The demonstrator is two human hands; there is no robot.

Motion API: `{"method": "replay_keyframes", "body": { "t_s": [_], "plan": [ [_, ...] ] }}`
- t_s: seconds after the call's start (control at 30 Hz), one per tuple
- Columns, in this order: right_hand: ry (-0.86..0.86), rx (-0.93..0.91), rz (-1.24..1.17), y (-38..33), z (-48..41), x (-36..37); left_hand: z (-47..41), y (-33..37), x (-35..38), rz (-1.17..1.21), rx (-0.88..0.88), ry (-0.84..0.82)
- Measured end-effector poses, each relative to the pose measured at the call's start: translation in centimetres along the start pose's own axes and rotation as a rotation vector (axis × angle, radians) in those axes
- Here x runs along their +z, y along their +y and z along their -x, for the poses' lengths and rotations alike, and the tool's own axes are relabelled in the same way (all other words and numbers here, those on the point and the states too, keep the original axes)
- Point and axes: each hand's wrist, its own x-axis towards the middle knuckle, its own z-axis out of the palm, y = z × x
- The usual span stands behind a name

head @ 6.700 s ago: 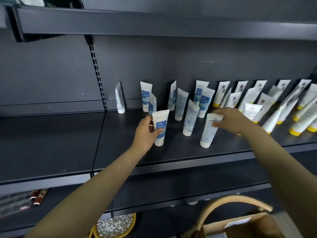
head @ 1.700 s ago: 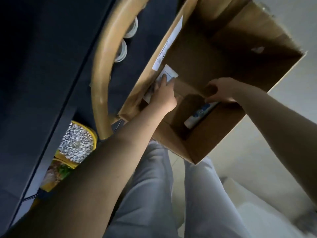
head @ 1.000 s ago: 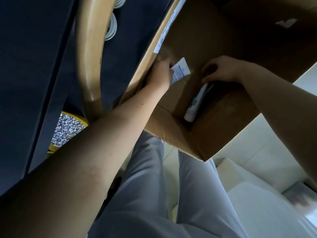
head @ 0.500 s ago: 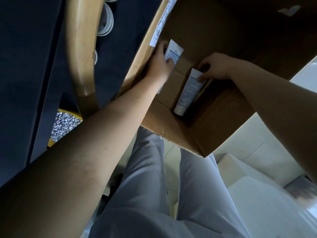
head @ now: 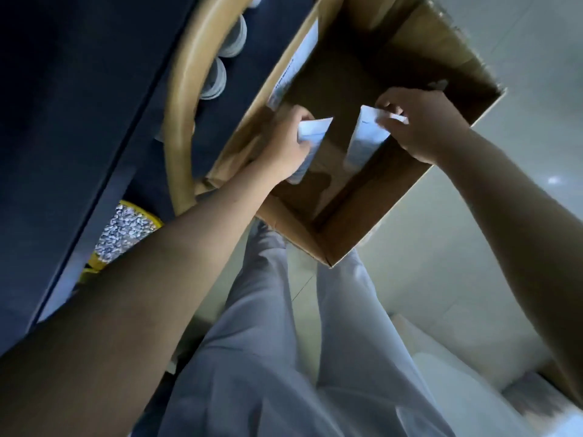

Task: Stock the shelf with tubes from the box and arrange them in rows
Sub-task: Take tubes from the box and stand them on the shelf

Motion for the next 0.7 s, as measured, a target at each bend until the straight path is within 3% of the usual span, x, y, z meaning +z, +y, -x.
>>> {"method": "replay_keyframes", "body": {
  "t_s": [0.27, 0.5, 0.7],
  "plan": [
    [0.372, -0.256, -0.175, -8.1, 9.6, -12.4, 15.9, 11.3, -8.4, 0.529, 0.115, 0.419],
    [0.461, -0.442, -0.417, -18.7, 16.7, -18.6, 28.8, 17.0, -16.6, 0.685, 0.221, 0.806],
    [0.517, -0.632, -0.39, -28.1, 20.3, -20.9, 37.0, 16.6, -24.3, 0.657, 0.322, 0.982]
  ]
}}
